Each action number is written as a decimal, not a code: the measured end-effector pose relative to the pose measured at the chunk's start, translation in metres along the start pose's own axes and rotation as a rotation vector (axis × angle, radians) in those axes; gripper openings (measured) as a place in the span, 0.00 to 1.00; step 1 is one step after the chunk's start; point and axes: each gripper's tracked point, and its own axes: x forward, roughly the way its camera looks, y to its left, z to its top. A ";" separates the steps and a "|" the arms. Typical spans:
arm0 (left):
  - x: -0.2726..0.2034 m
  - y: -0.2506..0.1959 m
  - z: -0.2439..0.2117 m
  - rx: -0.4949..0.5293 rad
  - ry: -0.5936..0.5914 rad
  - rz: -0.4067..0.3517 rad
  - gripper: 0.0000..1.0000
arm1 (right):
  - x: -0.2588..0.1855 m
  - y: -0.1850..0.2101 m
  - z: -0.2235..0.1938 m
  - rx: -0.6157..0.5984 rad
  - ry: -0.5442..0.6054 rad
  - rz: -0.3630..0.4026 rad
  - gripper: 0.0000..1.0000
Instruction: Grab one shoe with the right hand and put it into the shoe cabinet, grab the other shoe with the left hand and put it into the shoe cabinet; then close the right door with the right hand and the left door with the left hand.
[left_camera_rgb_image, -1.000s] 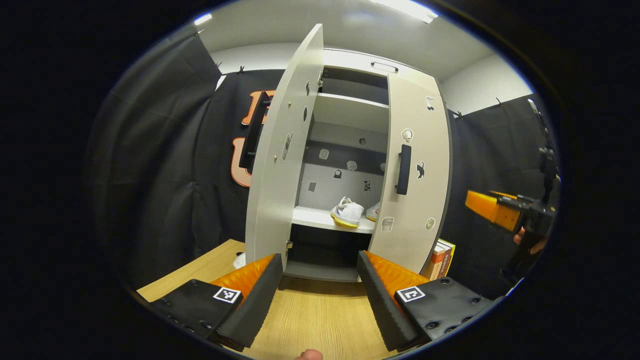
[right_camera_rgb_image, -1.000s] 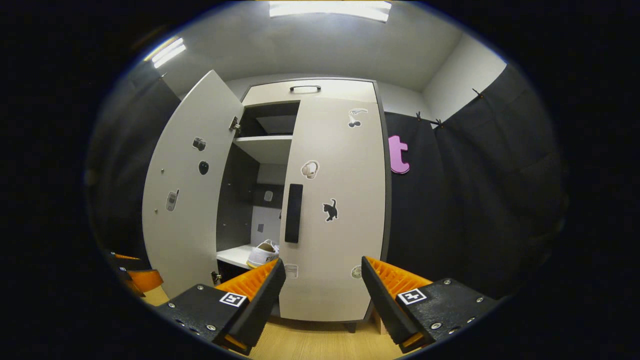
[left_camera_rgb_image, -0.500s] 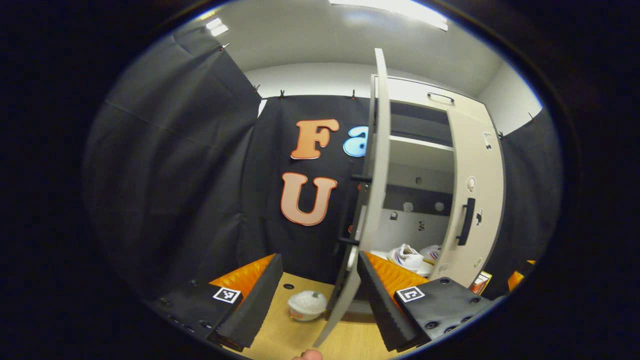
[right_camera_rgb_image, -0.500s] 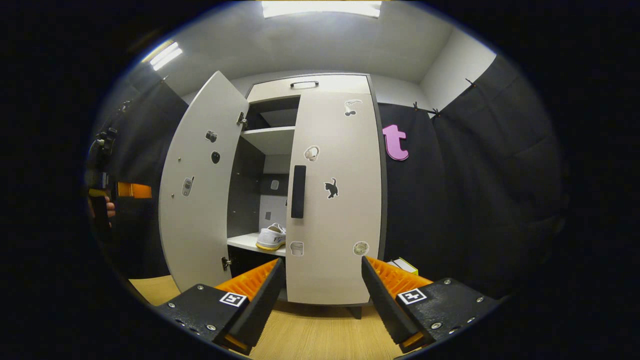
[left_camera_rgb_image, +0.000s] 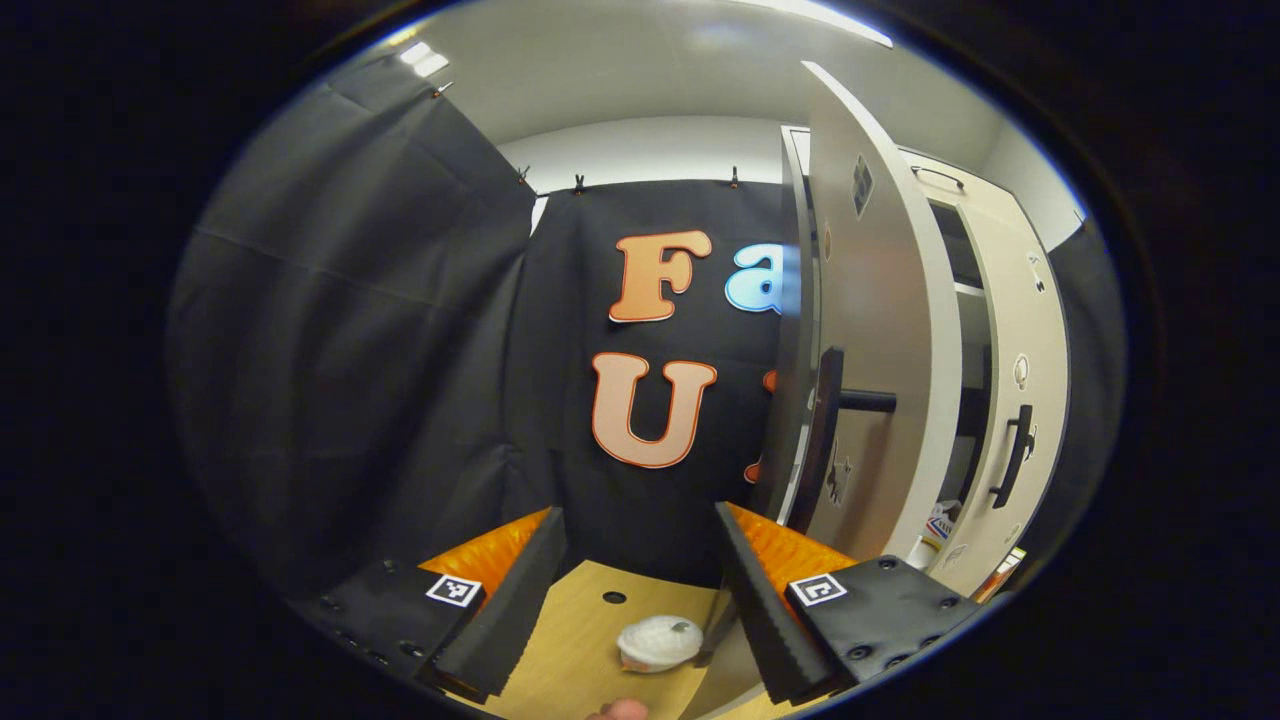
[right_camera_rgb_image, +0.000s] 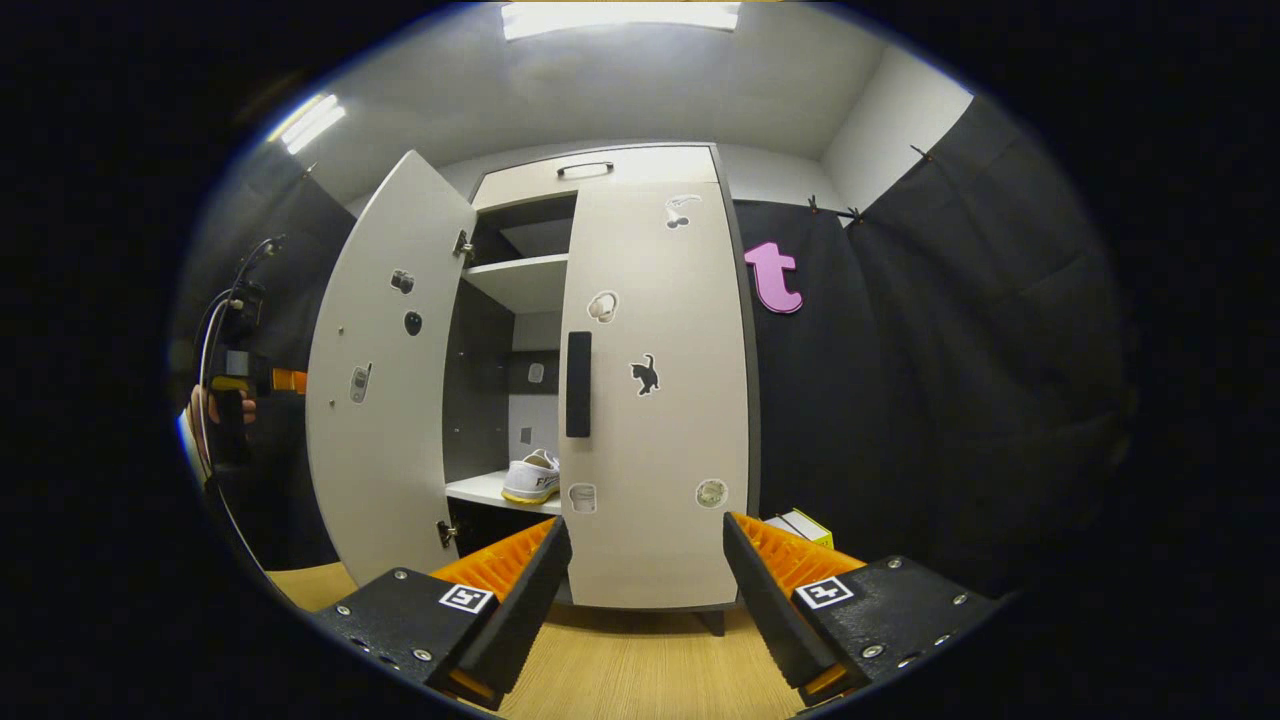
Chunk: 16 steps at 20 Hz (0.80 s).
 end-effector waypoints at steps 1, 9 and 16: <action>-0.001 -0.001 -0.001 0.000 -0.001 0.000 0.95 | 0.001 -0.001 0.001 0.007 -0.002 -0.002 0.94; -0.014 -0.034 -0.004 0.003 -0.004 -0.078 0.94 | 0.004 0.001 0.003 0.002 -0.014 0.031 0.94; -0.022 -0.110 -0.009 0.013 0.002 -0.252 0.99 | 0.000 -0.006 0.006 -0.002 -0.018 0.022 0.94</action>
